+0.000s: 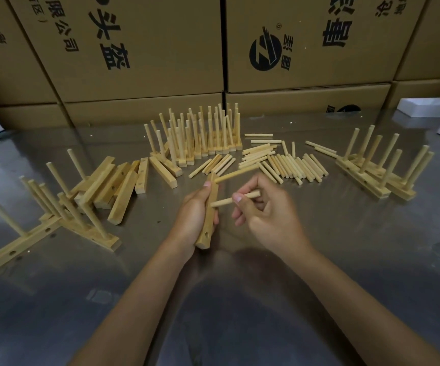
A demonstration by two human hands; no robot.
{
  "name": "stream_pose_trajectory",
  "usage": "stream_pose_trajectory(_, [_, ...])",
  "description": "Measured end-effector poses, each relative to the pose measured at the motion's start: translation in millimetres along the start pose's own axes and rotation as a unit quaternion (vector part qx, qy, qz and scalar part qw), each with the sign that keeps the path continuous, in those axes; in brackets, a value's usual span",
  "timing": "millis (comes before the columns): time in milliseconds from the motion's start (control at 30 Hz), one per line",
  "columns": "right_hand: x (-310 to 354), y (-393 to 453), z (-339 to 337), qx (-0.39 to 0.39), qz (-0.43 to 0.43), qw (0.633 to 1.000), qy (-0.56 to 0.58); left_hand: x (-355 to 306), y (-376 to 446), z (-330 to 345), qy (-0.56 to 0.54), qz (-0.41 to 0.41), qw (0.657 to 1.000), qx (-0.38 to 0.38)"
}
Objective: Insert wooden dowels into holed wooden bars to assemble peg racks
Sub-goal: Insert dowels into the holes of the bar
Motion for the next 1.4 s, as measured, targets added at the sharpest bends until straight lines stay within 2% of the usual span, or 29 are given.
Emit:
stream_pose_trajectory(233, [-2, 2, -3, 0.041, -0.043, 0.989, -0.137, 3, -1, 2, 0.032, 0.003, 0.999, -0.027])
stream_pose_trajectory(433, [-5, -3, 4, 0.010, -0.053, 0.994, -0.100, 5, 0, 1, 0.048, 0.014, 0.998, -0.047])
stream_pose_trajectory(600, [-8, -1, 3, 0.013, -0.061, 0.993, -0.103, 5, 3, 1, 0.062, 0.020, 0.996, -0.054])
stream_pose_trajectory(667, [-11, 0, 5, 0.008, -0.034, 0.997, -0.062, 5, 4, 1, 0.069, 0.020, 0.996, -0.056])
stream_pose_trajectory(767, [-15, -1, 8, -0.025, 0.040, 0.996, 0.076, 3, 5, 2, 0.073, 0.033, 0.995, -0.061])
stream_pose_trajectory(833, [-18, -2, 11, -0.033, 0.066, 0.992, 0.106, 3, 6, 0, 0.043, 0.035, 0.996, -0.077])
stream_pose_trajectory(900, [-24, -5, 19, 0.002, 0.088, 0.996, 0.033, 2, 6, -8, 0.008, 0.034, 0.994, -0.108])
stream_pose_trajectory(967, [-31, -11, 30, 0.043, 0.101, 0.990, -0.089, 3, 9, -18, 0.005, 0.021, 0.989, -0.143])
stream_pose_trajectory(1033, [-33, -14, 36, 0.045, 0.073, 0.981, -0.174, 4, 12, -26, 0.018, 0.010, 0.986, -0.168])
stream_pose_trajectory(1233, [-36, -8, 23, -0.021, 0.060, 0.977, -0.204, 4, 17, -25, -0.004, -0.017, 0.995, -0.102])
stream_pose_trajectory(1400, [-40, -3, 13, -0.042, 0.067, 0.971, -0.225, 6, 22, -35, 0.049, -0.035, 0.992, -0.108])
Point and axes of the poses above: each hand's wrist, its own y-axis towards the middle knuckle, its own z-axis out of the palm, x = y × z, the point moved 5 cm from there along y, towards the middle knuckle, and after that the axes turned 2 degrees about y, right-handed, at the moved point
